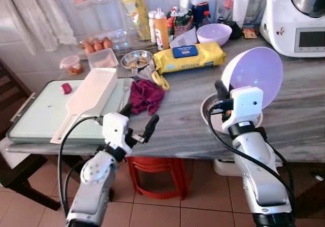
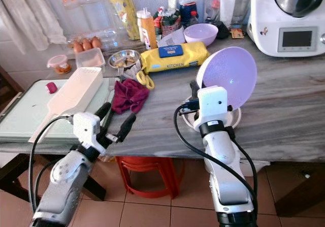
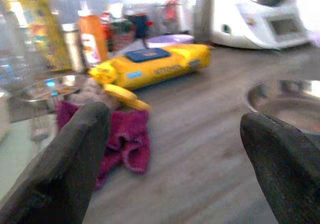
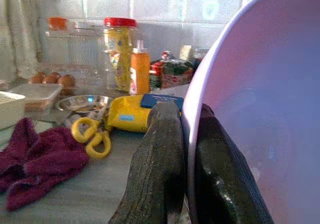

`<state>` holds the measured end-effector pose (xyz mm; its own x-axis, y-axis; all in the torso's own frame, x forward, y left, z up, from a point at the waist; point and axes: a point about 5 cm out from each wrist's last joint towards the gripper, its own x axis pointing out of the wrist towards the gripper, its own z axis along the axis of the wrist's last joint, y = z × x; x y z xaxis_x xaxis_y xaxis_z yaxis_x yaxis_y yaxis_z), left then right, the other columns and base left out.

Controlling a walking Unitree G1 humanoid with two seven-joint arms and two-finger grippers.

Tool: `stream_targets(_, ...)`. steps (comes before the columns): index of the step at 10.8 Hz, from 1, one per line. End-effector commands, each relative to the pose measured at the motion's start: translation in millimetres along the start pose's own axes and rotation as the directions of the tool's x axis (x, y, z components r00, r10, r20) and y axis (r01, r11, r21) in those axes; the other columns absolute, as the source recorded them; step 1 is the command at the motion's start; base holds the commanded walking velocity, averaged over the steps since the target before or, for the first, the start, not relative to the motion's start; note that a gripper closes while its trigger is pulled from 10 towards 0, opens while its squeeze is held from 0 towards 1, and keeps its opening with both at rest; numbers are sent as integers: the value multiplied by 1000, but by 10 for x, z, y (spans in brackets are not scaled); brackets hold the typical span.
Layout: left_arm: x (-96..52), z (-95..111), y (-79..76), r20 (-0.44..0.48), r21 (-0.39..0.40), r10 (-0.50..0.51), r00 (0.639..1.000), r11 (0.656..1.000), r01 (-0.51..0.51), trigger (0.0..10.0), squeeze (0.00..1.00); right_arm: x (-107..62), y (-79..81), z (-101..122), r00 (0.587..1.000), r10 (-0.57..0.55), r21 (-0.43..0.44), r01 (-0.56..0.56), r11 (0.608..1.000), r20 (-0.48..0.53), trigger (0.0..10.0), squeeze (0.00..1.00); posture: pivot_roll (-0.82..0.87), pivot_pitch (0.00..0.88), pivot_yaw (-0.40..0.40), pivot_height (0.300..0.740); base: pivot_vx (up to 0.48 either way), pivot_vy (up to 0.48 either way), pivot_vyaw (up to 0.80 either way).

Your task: Setting the table

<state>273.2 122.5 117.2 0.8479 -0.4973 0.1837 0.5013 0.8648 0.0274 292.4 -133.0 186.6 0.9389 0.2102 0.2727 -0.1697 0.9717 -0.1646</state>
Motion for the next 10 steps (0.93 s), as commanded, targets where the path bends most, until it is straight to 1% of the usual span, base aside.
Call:
stream_targets(1,-44,43,8,2,32,-51,999,998,51,10000,0,92,57,83,997,73,27,-74,997,19,10000,0,-91,100,129,740,0,0,0)
stream_targets(2,-91,41,-9,-16,43,-106,994,993,107,10000,0,168,90,107,984,177,14,-177,984,11,10000,0,-88,108,126,740,0,0,0)
stream_targets(3,-145,51,-37,-22,25,-176,984,984,177,10000,0,271,101,110,961,277,-7,-277,961,-20,10000,0,-81,123,122,740,0,0,0)
stream_targets(4,-178,45,-57,-37,20,-217,976,976,217,10000,0,344,112,121,928,369,-22,-370,929,-42,10000,0,-76,131,116,740,0,0,0)
stream_targets(5,-222,42,-70,-42,11,-236,971,971,237,10000,0,387,112,91,895,439,3,-441,898,-83,10000,0,-70,137,110,740,0,0,0)
stream_targets(6,-263,44,-85,-43,-3,-255,966,967,256,10000,0,429,102,34,855,500,41,-499,865,-141,10000,0,-61,143,101,740,0,0,0)
stream_targets(7,-279,48,-97,-37,-10,-272,962,962,272,10000,0,447,103,-1,828,533,47,-534,844,-175,10000,0,-59,144,99,740,0,0,0)
stream_targets(8,-303,53,-112,-26,-19,-293,956,956,292,10000,0,453,111,-47,790,574,45,-579,814,-217,10000,0,-55,144,93,740,0,0,0)
stream_targets(10,-338,2,-103,-31,-24,-292,956,956,291,10000,0,435,157,-81,738,637,69,-640,765,-223,10000,0,-55,141,93,740,0,0,0)
